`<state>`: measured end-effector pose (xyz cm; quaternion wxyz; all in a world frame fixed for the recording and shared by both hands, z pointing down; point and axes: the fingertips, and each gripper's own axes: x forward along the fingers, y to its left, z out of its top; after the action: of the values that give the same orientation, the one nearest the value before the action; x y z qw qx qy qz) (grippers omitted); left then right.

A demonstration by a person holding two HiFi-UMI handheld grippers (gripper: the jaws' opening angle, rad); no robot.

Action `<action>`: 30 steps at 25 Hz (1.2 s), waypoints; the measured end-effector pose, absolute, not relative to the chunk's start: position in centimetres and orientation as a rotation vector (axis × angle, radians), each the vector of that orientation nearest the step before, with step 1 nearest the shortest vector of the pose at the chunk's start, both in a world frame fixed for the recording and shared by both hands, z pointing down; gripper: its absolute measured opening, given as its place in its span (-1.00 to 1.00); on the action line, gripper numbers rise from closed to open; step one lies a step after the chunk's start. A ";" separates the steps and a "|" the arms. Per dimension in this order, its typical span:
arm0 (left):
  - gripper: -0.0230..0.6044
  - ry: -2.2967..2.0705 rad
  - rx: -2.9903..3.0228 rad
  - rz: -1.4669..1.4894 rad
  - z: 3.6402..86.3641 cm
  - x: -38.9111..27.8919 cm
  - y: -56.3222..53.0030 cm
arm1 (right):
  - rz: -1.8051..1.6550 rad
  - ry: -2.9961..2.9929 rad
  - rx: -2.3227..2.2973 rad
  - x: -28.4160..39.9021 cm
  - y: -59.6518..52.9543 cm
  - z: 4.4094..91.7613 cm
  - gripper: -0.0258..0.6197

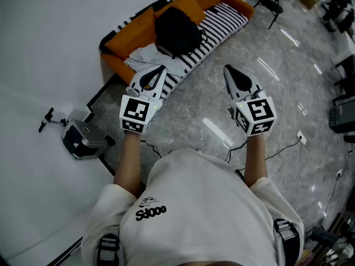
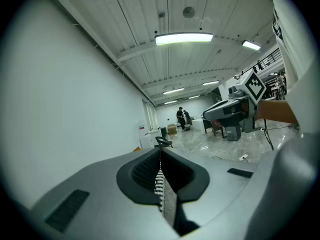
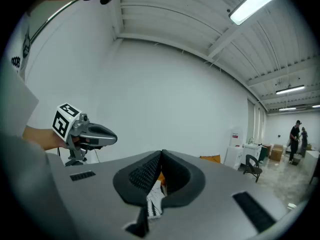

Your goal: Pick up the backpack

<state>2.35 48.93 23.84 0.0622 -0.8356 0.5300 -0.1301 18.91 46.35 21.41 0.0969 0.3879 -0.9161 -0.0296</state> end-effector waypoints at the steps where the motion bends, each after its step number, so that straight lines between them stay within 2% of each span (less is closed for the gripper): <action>1: -0.85 1.602 -2.527 -0.394 23.8 2.3 48.9 | -0.088 -2.713 1.149 18.9 46.3 21.4 -0.82; 15: -0.85 1.597 -2.536 -0.391 24.1 1.6 48.6 | -0.029 -2.728 1.174 18.5 45.9 21.5 -0.82; 30: -0.85 1.545 -2.589 -0.390 25.3 -2.9 51.6 | -0.013 -2.683 1.247 14.5 50.0 22.0 -0.82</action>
<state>-2.93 51.58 25.33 0.0506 -0.8505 0.5077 -0.1281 14.49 50.01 21.99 0.0911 0.4197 -0.9031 -0.0044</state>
